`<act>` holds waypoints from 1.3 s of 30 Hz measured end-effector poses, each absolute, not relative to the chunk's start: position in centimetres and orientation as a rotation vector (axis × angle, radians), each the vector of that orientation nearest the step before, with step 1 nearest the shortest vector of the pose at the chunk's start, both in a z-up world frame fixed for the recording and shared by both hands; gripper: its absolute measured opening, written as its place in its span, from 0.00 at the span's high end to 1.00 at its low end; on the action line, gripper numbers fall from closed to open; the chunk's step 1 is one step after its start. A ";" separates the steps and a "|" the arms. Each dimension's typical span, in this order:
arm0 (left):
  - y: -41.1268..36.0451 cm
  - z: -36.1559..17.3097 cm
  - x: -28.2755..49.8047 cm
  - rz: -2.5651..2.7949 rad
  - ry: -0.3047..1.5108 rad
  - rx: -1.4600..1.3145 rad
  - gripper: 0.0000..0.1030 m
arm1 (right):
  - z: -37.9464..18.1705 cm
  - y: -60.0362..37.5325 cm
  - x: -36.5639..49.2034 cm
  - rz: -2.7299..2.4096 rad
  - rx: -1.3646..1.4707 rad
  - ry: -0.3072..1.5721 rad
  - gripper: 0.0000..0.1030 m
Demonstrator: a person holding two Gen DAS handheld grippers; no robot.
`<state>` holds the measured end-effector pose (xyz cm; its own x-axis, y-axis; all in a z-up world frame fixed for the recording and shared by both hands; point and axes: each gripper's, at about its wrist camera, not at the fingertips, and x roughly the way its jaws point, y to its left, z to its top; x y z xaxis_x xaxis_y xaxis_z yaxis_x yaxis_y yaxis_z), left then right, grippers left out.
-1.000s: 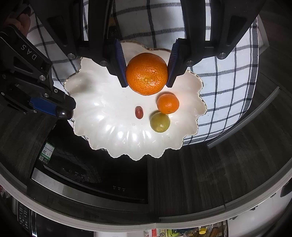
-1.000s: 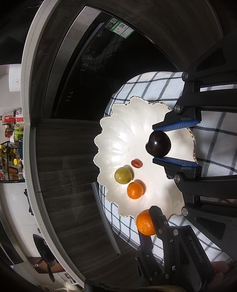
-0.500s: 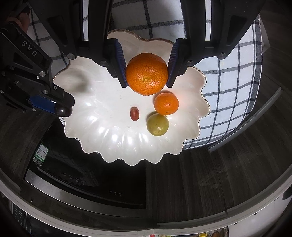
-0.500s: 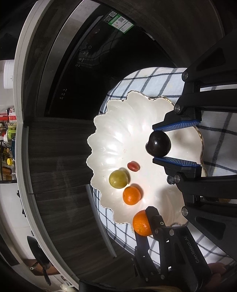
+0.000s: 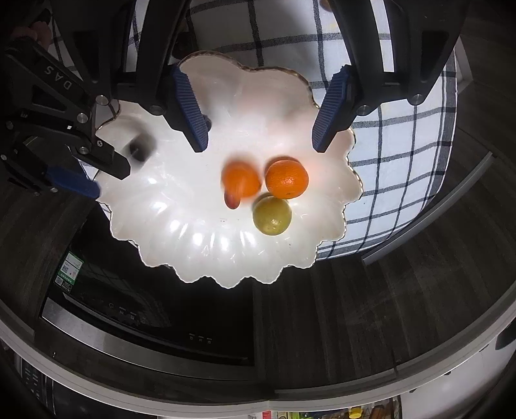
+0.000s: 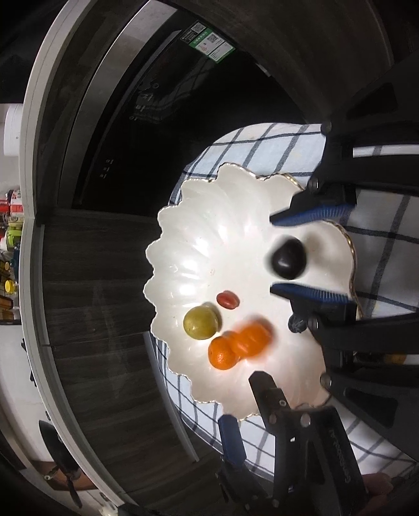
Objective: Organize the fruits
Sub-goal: 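Open the left tool releasing the mandarin while the right tool drops the cherry in, then withdraw both open tools from the bowl toward the remaining fruits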
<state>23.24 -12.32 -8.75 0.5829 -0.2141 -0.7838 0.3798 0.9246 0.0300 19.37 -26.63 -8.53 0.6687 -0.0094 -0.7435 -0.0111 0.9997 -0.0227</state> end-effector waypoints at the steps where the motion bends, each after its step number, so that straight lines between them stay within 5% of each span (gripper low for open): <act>1: -12.3 -8.7 23.2 -0.347 0.882 0.205 0.33 | -8.4 -26.8 19.3 -0.010 -0.021 0.834 0.50; 4: -12.1 -8.4 23.0 -0.334 0.872 0.205 0.28 | -8.1 -27.0 19.1 -0.029 -0.017 0.821 0.40; 9: -11.7 -7.9 22.6 -0.309 0.851 0.210 0.21 | -7.7 -26.9 18.9 -0.033 -0.020 0.817 0.40; 39: -6.3 -3.4 17.2 -0.227 0.784 0.156 0.21 | -3.0 -23.0 14.0 -0.017 -0.045 0.738 0.40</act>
